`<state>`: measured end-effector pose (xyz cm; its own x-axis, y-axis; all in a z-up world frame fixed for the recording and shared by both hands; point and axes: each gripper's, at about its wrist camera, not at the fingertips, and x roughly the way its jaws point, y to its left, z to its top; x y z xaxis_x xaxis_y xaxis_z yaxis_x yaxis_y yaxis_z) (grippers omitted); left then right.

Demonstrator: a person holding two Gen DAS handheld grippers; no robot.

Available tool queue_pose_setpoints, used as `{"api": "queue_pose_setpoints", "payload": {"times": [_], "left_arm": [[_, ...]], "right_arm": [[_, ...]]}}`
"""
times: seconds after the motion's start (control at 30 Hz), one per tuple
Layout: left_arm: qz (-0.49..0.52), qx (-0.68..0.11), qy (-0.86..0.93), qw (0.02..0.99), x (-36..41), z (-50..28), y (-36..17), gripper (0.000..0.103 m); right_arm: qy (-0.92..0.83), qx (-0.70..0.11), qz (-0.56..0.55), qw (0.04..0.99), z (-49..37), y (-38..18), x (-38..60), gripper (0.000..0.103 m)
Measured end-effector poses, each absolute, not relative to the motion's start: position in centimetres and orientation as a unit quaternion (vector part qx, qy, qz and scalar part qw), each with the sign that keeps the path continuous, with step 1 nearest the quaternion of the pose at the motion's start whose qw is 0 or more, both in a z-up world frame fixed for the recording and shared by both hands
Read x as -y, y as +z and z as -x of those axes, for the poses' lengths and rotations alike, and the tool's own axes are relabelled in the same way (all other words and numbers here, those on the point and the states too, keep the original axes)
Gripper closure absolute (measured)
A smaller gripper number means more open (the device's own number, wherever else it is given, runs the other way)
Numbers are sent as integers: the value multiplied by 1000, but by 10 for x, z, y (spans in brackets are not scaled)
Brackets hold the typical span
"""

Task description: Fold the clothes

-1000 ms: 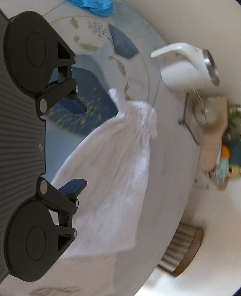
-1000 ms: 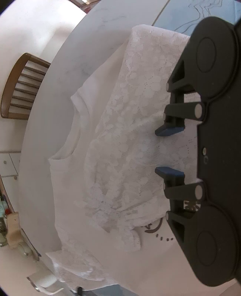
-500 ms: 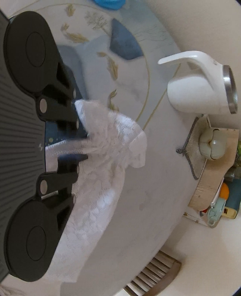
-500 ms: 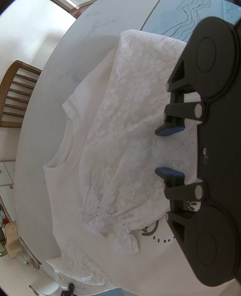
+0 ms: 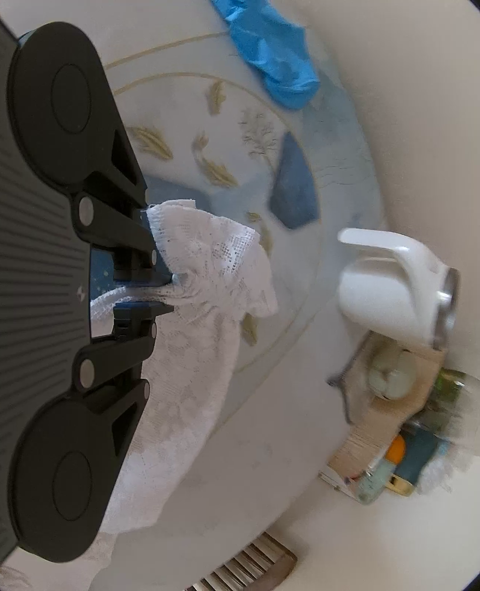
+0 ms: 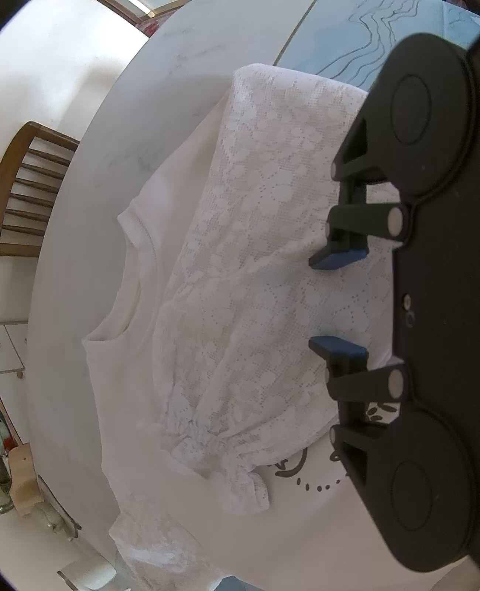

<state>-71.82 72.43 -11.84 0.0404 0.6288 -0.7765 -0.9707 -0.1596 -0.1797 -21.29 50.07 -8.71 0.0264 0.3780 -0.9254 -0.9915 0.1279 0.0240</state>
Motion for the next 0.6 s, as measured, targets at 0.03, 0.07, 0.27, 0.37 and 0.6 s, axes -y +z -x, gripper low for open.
{"api": "queue_pose_setpoints", "payload": {"times": [0.03, 0.07, 0.27, 0.37, 0.6], "left_arm": [[357, -220, 655, 628, -719, 710, -109, 97], [326, -219, 653, 648, -714, 700, -99, 97], [184, -232, 575, 762, -662, 617, -39, 97], [155, -231, 524, 805, -630, 571, -27, 96], [134, -225, 418, 870, -573, 470, -22, 96]], "right_arm": [[553, -426, 361, 619, 213, -86, -501, 0], [553, -427, 361, 618, 213, -85, -502, 0], [563, -423, 344, 621, 207, -74, -492, 0], [564, -422, 336, 626, 200, -68, -484, 0], [545, -444, 328, 631, 175, -70, -458, 0]]}}
